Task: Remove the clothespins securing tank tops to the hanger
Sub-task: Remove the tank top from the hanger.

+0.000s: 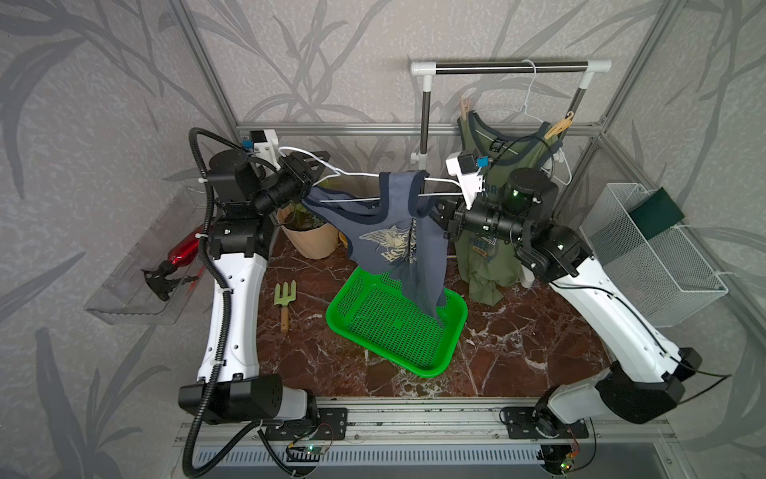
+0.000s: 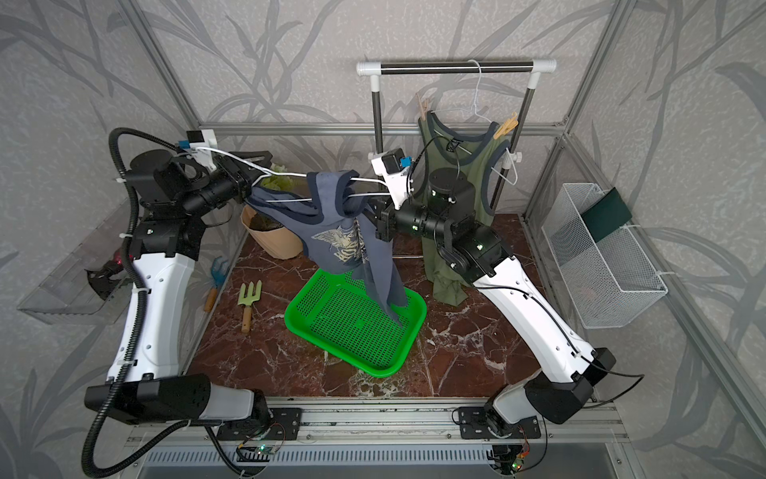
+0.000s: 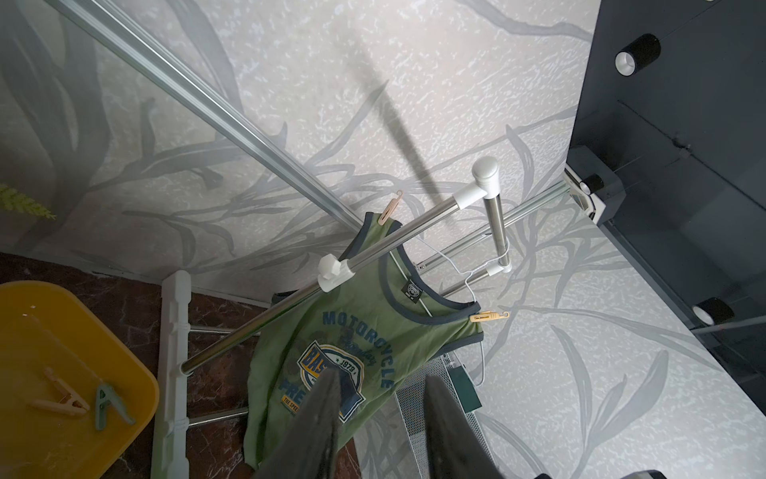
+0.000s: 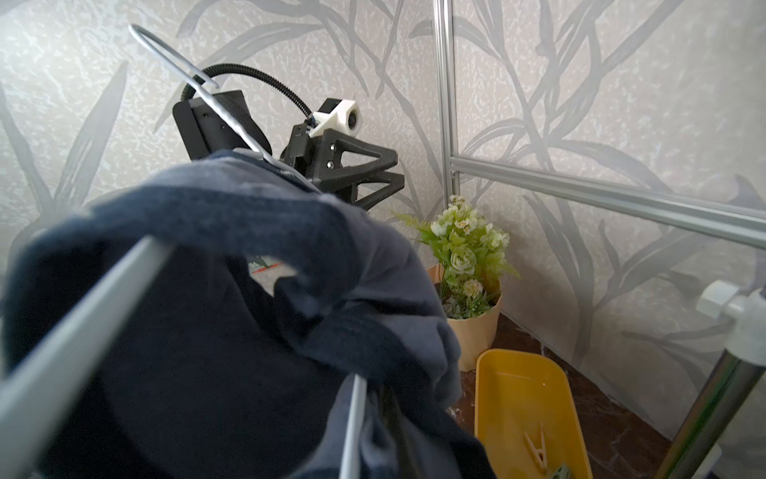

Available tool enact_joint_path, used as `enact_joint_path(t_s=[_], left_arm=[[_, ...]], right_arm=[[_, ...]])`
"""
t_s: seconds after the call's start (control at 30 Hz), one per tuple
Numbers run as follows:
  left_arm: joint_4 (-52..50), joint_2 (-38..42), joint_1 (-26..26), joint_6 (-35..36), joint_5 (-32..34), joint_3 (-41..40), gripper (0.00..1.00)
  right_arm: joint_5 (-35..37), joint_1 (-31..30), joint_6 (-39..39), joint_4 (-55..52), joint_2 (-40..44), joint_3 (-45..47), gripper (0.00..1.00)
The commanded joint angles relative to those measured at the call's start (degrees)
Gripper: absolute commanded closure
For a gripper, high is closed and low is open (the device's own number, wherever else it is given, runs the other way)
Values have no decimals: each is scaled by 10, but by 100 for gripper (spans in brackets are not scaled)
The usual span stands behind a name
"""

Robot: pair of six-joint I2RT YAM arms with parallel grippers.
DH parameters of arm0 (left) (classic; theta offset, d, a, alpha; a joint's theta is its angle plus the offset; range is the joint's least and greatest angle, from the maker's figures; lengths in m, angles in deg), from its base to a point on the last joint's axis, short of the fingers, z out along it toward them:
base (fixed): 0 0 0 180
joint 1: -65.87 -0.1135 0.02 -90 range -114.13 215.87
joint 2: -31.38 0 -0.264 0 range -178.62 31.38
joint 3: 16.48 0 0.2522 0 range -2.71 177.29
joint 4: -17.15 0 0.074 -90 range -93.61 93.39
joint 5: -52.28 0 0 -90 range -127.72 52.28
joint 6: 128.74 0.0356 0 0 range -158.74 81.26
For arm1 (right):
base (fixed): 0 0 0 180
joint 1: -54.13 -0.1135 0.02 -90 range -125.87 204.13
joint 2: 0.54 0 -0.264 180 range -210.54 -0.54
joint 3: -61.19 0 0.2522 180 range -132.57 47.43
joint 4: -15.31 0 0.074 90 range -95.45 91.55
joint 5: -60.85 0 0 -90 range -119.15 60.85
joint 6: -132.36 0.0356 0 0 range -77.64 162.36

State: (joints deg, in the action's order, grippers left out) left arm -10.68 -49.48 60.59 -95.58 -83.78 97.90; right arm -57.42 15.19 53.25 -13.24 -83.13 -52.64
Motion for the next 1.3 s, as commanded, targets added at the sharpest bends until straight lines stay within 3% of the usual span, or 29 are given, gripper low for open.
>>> enact_joint_path(t_s=[0.0,0.5,0.77,0.83,0.97,1.03,1.27], left_arm=[[34,20,23,19,-36,-41,100],[-9,104,82,101,-1,-214,100],[-8,115,121,128,38,-280,100],[-6,113,124,138,41,-300,100],[-43,111,124,185,49,-316,100],[-68,110,124,209,51,-320,100],[-92,101,126,240,51,-341,100]], right_arm=[[-33,-8,42,89,29,102,100],[33,-61,93,237,159,463,100],[58,-63,89,204,181,529,99],[74,-63,73,154,185,535,87],[158,-63,18,14,239,540,52],[182,-63,5,-30,282,547,43],[198,-63,14,-120,417,571,34]])
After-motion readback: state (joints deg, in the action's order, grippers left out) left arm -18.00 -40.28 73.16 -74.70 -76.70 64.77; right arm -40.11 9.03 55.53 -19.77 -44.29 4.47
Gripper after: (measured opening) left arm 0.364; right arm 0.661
